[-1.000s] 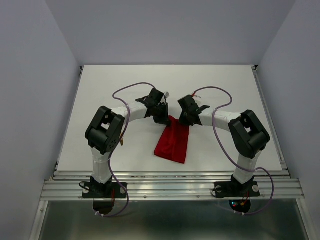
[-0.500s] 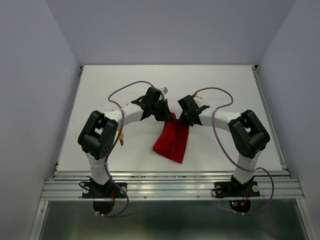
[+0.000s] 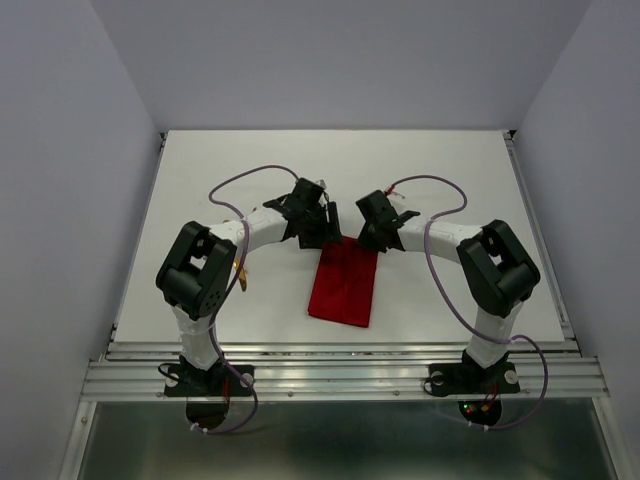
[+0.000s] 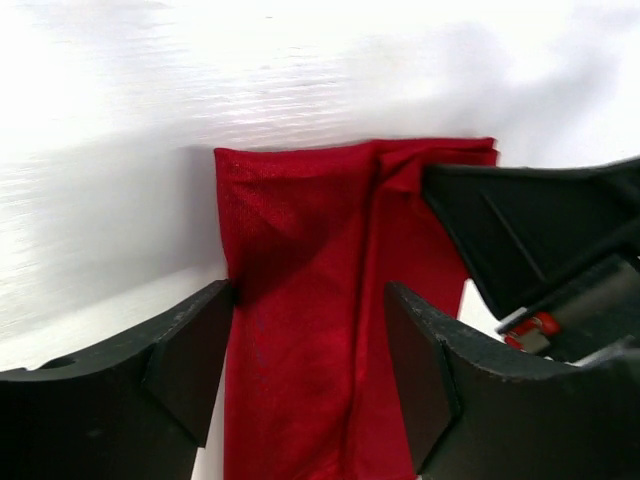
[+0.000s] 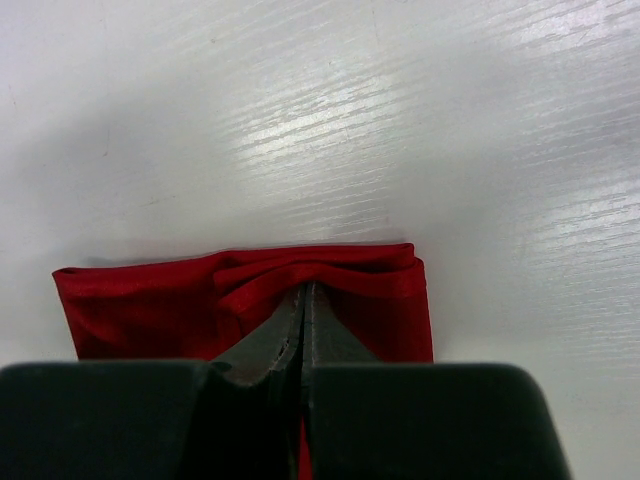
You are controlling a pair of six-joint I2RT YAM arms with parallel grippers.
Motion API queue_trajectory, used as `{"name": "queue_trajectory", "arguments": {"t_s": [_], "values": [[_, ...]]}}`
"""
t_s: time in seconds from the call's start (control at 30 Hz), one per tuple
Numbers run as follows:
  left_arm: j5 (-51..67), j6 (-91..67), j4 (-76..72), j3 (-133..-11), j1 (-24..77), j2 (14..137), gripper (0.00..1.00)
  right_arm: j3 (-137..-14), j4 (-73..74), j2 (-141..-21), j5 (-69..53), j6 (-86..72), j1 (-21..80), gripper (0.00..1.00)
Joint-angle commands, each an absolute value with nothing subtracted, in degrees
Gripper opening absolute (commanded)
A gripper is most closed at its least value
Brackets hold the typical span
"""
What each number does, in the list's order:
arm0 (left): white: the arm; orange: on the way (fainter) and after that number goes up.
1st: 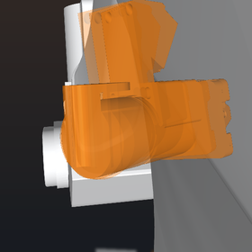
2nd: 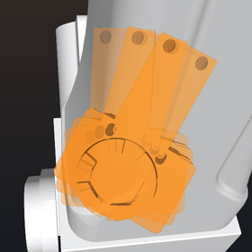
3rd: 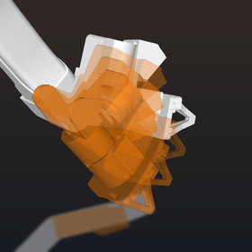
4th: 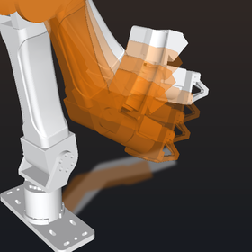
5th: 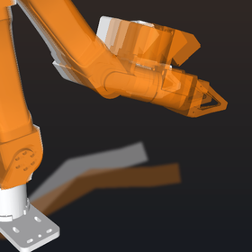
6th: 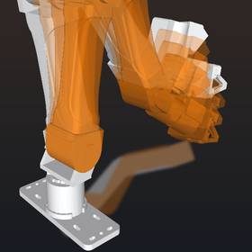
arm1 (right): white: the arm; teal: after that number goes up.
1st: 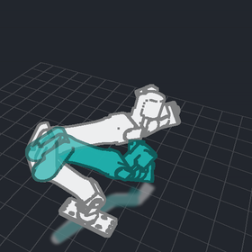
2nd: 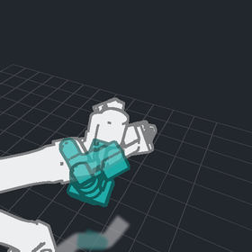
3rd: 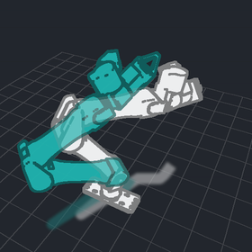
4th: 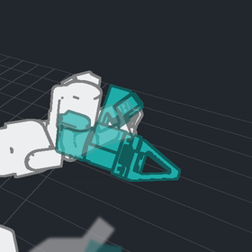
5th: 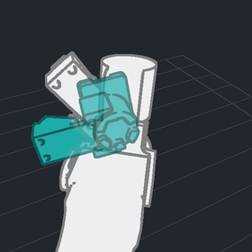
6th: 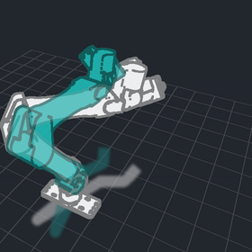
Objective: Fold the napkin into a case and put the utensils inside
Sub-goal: Fold the 2/3-rectangle-folded napkin at the center of the board.
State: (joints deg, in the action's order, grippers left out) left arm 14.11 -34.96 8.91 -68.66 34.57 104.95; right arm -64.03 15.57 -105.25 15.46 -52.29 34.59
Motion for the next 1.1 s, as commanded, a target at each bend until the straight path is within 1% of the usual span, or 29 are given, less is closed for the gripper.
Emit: {"name": "queue_trajectory", "arguments": {"t_s": [0.0,0.2,0.3,0.53,0.6,0.67,0.7,0.87,0.9,0.97,1.07], "values": [[5.55,-34.98,12.04,-71.72,34.89,104.32,0.71,-63.1,19.69,-105.21,15.56,-52.21,34.8,0.01],[1.06,-35.86,13.36,-73.83,34.89,107.57,0.62,-63.19,19.77,-104.94,15.47,-52.12,34.8,0.01],[0.88,-35.77,13.27,-75.05,35.07,110.47,0.58,-63.19,19.69,-104.68,15.64,-52.12,34.8,0.01],[0.62,-36.04,13.54,-77.17,36.12,114.34,0.56,-63.19,19.78,-104.68,15.56,-51.94,34.8,0.01],[0.7,-36.12,13.54,-77.6,36.65,114.7,0.54,-63.11,19.77,-104.68,15.64,-51.94,34.8,0.01],[0.97,-36.39,13.54,-78.13,37.35,115.31,0.48,-63.11,19.78,-104.68,15.82,-51.94,34.8,0.01],[1.05,-36.56,13.8,-78.31,37.44,115.57,0.42,-63.11,19.78,-104.68,15.82,-52.03,34.8,0.01],[0.62,-37.0,15.29,-79.89,37.79,117.07,0.22,-63.19,19.95,-104.33,15.82,-52.03,34.8,0.01],[0.62,-36.83,15.81,-80.41,37.79,117.24,0.12,-63.11,19.95,-104.24,15.91,-51.94,34.8,0.01],[0.79,-36.3,16.43,-81.29,37.71,118.03,0.0,-63.19,20.13,-103.8,15.82,-52.03,34.8,0.01],[1.84,-33.76,16.61,-82.88,37.71,118.48,0.0,-62.76,20.57,-102.66,15.47,-52.21,34.8,0.01]]}}
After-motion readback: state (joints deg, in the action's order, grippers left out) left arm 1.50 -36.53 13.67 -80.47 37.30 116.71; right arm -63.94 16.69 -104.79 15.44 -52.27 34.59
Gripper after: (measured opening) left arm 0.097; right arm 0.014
